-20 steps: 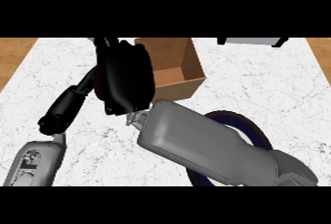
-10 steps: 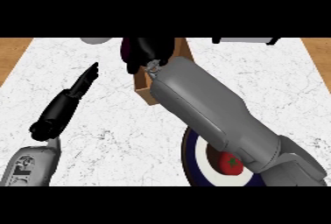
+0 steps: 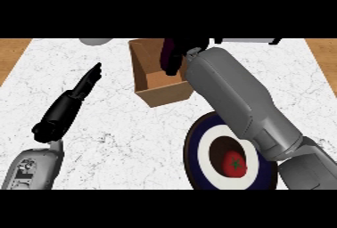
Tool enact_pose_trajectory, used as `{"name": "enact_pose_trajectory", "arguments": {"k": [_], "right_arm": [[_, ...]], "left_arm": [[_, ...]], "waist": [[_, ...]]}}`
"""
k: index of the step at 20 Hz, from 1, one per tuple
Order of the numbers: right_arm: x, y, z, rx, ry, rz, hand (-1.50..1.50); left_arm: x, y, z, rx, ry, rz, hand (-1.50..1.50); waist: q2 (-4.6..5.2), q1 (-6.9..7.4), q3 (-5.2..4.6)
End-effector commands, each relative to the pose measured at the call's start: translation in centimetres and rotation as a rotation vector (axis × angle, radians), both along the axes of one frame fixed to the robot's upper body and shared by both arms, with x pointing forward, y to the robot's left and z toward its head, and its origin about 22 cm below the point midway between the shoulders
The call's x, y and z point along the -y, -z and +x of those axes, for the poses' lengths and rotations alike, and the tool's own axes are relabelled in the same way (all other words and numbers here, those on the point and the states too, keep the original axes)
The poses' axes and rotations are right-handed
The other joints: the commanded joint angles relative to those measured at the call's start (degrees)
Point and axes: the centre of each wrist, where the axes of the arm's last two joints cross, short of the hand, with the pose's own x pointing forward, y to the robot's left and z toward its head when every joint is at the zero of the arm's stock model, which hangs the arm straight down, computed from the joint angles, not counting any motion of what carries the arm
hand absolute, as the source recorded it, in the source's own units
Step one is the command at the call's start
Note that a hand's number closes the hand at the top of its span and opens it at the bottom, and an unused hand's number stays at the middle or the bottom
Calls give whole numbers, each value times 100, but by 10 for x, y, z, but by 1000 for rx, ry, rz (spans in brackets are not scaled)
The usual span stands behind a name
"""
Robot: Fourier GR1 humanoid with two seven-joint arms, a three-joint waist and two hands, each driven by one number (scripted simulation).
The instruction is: Pick the eggplant from the plate and place it in the cardboard box
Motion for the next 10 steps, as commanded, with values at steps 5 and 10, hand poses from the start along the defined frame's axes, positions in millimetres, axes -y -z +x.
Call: {"name": "enact_pose_trajectory", "arguments": {"k": [5, 10], "right_arm": [[62, 20, 27, -279, -47, -72, -150], [57, 27, 24, -242, -210, 46, -150]], "left_arm": [[-1, 11, 1, -15, -4, -2, 0], [-11, 4, -10, -1, 9, 2, 0]], "waist": [[10, -19, 0], [-3, 35, 3]]}}
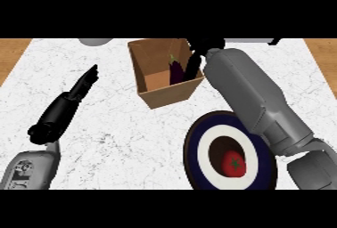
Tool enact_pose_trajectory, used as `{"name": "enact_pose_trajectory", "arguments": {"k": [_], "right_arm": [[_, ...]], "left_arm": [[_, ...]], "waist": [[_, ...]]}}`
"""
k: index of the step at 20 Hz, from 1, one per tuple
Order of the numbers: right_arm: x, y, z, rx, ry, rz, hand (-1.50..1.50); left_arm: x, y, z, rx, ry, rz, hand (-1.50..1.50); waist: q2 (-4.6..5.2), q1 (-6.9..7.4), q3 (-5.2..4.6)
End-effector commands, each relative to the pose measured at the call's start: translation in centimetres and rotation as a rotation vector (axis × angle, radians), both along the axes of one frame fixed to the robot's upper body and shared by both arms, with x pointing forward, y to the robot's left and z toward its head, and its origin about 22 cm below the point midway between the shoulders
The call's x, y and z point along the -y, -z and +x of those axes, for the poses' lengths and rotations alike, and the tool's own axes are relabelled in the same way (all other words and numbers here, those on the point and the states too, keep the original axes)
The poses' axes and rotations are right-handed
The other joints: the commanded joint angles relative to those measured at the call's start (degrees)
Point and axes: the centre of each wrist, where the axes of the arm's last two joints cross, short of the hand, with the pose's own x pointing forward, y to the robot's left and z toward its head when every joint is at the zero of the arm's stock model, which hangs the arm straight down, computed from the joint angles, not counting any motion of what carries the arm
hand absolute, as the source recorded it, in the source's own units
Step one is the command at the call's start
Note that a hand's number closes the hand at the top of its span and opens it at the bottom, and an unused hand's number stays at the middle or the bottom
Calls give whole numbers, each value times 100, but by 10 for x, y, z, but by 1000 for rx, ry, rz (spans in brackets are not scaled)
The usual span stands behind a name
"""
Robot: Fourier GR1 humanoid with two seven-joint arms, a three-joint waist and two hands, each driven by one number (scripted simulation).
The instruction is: Pick the eggplant from the plate and place it in the cardboard box
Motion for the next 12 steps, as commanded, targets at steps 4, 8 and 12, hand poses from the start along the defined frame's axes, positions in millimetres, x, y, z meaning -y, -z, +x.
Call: {"name": "enact_pose_trajectory", "arguments": {"k": [4, 8, 12], "right_arm": [[16, -14, 1, 183, -76, 410, -150], [24, -20, 3, 244, 91, 877, -150], [53, -14, 7, 212, 233, 1113, -150]], "left_arm": [[-2, 1, -2, -11, -6, 3, 0], [-3, -11, 3, 21, -25, -4, 0], [-6, -4, 0, 1, -17, -11, 0]], "waist": [[1, -33, 15], [16, -65, 34], [7, -93, 12]]}}
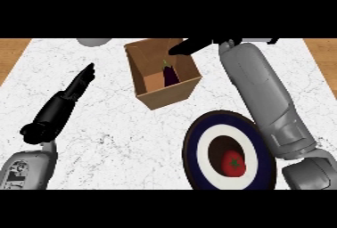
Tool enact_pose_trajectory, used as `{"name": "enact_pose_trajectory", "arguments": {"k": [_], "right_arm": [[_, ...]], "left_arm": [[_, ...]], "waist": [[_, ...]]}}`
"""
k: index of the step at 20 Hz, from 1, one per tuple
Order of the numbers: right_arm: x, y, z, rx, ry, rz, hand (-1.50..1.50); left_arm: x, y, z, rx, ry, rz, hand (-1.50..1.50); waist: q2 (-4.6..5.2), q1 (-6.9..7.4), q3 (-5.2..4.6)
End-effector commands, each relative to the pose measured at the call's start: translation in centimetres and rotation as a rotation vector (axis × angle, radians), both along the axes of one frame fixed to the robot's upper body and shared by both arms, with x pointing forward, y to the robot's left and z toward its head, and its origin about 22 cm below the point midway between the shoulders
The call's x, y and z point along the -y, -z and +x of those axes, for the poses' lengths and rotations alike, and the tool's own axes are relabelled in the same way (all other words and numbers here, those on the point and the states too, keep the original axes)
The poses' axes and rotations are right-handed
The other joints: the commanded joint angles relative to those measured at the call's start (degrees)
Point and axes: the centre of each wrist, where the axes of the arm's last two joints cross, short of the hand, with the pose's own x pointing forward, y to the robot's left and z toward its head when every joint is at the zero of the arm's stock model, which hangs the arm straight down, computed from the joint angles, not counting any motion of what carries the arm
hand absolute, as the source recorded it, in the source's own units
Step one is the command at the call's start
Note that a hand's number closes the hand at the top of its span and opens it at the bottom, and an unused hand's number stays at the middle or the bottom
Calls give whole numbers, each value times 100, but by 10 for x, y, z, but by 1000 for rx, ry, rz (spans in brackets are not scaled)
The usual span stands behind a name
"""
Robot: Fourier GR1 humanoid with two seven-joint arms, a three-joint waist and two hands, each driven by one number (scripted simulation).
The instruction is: Pick the eggplant from the plate and place it in the cardboard box
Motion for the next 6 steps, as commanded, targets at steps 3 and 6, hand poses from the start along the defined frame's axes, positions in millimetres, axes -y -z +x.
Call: {"name": "enact_pose_trajectory", "arguments": {"k": [3, 6], "right_arm": [[35, 35, 0, -19, 177, 300, -150], [60, 21, 9, 38, 212, 324, -150]], "left_arm": [[-2, -3, -5, 8, 12, -9, 0], [-2, -6, -3, 1, 4, 6, 0]], "waist": [[-5, 16, -13], [10, 56, -15]]}}
